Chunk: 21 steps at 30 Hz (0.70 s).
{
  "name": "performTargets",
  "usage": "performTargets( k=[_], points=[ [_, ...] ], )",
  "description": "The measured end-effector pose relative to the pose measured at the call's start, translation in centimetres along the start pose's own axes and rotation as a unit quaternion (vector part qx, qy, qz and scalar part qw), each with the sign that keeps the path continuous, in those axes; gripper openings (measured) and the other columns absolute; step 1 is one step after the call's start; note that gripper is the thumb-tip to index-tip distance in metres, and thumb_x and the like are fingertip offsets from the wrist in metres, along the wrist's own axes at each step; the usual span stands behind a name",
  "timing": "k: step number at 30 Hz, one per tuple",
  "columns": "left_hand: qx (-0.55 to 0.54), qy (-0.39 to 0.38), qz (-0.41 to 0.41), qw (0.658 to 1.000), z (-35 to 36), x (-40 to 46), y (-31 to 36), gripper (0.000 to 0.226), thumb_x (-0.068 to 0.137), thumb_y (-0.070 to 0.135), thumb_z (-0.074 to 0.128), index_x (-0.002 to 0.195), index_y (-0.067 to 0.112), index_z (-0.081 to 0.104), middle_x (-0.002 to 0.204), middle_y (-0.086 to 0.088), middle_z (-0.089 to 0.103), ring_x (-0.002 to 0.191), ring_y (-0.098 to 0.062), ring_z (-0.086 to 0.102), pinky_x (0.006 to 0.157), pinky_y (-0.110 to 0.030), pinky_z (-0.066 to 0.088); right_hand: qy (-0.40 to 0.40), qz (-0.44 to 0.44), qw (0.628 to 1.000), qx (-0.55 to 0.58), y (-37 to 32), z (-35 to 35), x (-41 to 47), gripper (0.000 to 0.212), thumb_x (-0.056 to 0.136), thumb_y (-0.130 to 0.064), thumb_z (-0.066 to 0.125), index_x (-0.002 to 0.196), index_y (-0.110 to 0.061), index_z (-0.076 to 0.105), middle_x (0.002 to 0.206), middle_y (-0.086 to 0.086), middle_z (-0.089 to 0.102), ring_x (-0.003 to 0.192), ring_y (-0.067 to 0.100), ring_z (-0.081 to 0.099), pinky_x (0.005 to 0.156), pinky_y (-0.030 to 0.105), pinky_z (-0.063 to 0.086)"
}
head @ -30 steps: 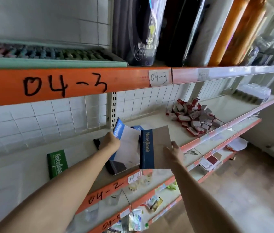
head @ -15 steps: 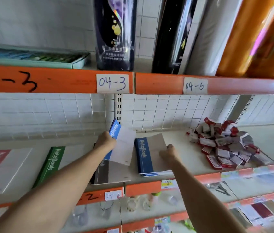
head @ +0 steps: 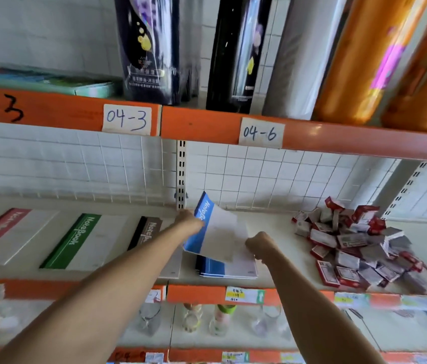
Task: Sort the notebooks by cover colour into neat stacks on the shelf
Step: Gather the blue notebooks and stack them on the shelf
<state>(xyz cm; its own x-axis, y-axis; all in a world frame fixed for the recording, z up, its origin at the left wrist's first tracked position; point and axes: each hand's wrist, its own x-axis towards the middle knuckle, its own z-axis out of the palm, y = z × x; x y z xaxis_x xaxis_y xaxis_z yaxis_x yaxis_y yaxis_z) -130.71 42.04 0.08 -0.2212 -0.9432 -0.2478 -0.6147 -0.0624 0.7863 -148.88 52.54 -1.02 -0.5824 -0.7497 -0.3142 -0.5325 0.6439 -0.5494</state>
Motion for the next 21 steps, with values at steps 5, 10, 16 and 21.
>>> performTargets(
  k=[5,10,16,21],
  points=[
    [0.032,0.005,-0.013,0.999,3.5,-1.0,1.5,0.040,0.087,0.026,0.066,0.122,0.009,0.056,0.118,-0.011,0.064,0.101,-0.029,0.064,0.080,-0.032,0.054,-0.018,-0.008,1.000,0.011,0.7,-0.8,0.5,0.021,0.083,-0.007,0.046,0.063,-0.003,0.052,0.057,0.011,0.056,0.049,0.024,0.054,0.043,0.022,0.040],
    [0.316,0.017,0.017,0.948,5.1,-2.1,1.5,0.042,0.092,0.039,0.055,0.126,0.015,0.054,0.119,-0.005,0.064,0.105,-0.025,0.063,0.076,-0.030,0.045,-0.042,-0.031,0.998,0.021,2.2,-0.8,1.7,0.009,0.073,-0.007,0.048,0.064,-0.007,0.050,0.057,0.012,0.049,0.051,0.024,0.049,0.046,0.024,0.039],
    [0.443,0.040,0.092,0.891,5.7,-3.1,0.5,0.057,0.100,0.054,0.037,0.132,0.008,0.047,0.121,-0.010,0.064,0.108,-0.028,0.061,0.085,-0.035,0.044,0.024,-0.051,0.998,0.027,1.2,-1.1,0.1,0.019,0.085,-0.009,0.048,0.096,-0.007,0.063,0.098,0.017,0.062,0.097,0.035,0.059,0.073,0.027,0.041],
    [0.406,0.034,0.108,0.907,3.7,-2.5,-0.2,0.052,0.097,0.052,0.046,0.134,0.016,0.040,0.125,-0.010,0.056,0.111,-0.030,0.057,0.083,-0.039,0.045,0.070,-0.123,0.990,0.000,-0.6,0.2,-1.0,0.029,0.087,-0.014,0.056,0.116,-0.011,0.060,0.120,0.014,0.056,0.111,0.030,0.053,0.094,0.035,0.048]
  ],
)
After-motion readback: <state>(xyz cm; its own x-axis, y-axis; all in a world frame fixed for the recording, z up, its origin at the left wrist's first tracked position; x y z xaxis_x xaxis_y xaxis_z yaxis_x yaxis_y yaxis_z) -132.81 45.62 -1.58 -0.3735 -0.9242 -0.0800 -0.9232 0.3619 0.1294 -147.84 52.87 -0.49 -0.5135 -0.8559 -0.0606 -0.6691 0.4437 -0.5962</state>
